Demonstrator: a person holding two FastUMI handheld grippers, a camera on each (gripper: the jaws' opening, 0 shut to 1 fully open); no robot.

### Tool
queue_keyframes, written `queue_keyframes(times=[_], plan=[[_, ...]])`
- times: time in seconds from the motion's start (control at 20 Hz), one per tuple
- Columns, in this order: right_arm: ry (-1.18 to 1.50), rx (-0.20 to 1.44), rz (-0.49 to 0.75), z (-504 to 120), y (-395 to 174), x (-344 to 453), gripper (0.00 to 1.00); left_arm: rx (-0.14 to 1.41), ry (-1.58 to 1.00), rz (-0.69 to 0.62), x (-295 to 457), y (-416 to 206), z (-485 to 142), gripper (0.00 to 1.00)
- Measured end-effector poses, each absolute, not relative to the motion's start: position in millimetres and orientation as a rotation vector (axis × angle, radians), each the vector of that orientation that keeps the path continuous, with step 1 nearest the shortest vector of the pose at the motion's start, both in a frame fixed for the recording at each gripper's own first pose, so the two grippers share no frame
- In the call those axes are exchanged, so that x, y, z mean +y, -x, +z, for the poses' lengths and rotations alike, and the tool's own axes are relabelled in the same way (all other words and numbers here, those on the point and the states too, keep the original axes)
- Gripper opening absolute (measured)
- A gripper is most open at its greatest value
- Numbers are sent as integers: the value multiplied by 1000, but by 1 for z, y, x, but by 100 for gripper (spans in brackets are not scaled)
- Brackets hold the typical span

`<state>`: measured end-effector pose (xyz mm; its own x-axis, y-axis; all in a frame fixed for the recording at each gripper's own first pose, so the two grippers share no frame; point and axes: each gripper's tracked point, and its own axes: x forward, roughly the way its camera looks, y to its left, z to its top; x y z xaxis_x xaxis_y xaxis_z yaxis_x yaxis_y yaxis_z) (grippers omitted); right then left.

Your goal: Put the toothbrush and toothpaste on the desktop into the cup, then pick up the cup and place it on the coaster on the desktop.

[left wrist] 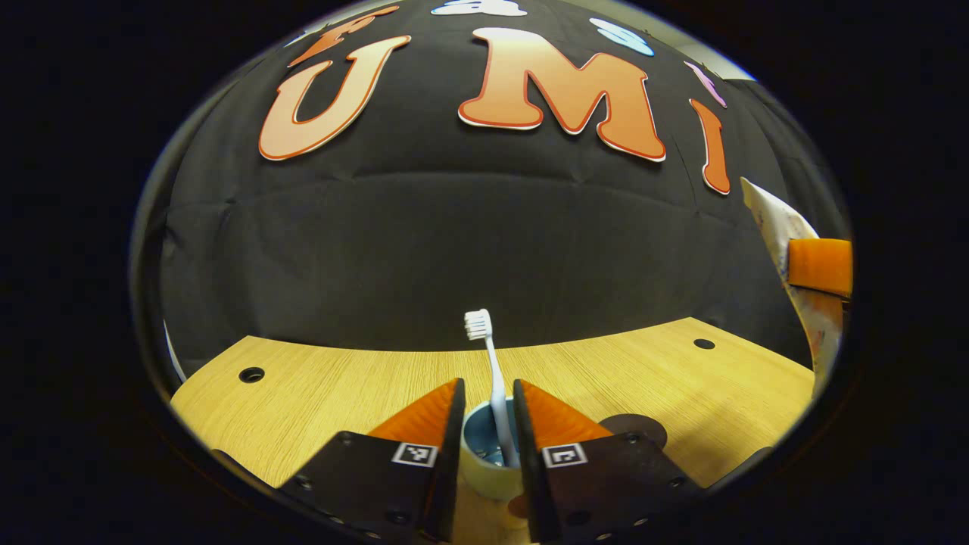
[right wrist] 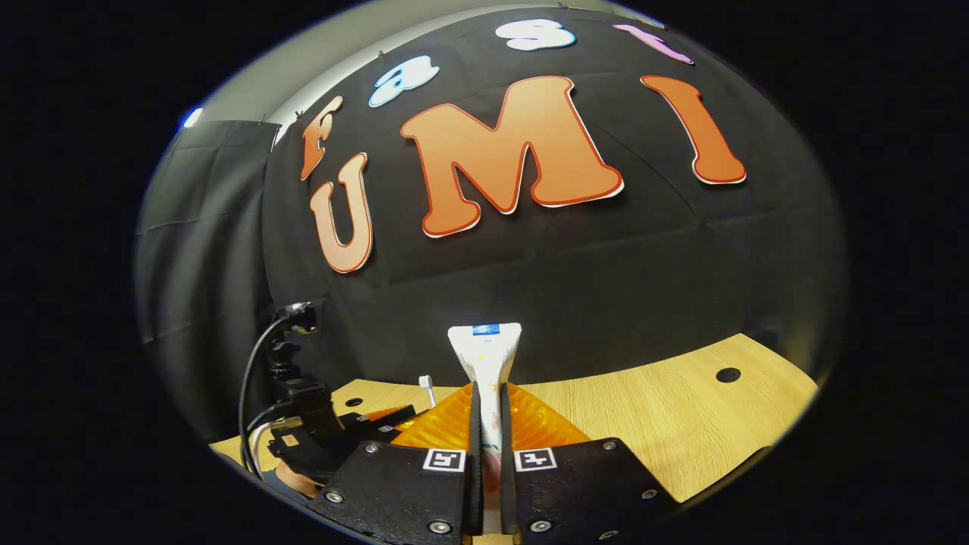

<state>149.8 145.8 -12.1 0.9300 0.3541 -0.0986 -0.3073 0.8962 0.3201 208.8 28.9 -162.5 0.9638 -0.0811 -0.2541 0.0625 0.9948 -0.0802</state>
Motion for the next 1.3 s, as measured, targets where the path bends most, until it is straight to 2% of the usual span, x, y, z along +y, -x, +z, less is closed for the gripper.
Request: queue_keyframes(times=[0.05, 0.2, 0.4, 0.65, 1.0, 1.3], plan=[[-305, 147, 352, -10, -152, 150, 9, 257, 74, -70, 34, -203, -158, 46], [-308, 119, 374, -2, -160, 160, 9, 243, 71, -57, 50, -184, -149, 72], [-314, 76, 413, 10, -168, 179, 9, 245, 41, -24, 74, -158, -141, 87], [-323, 36, 463, 18, -181, 207, 9, 264, 30, 18, 101, -125, -146, 96], [-379, 9, 526, 12, -202, 250, 9, 274, 52, 82, 129, -90, -157, 96], [-395, 13, 527, -4, -225, 277, 9, 242, 54, 107, 148, -72, -149, 96]])
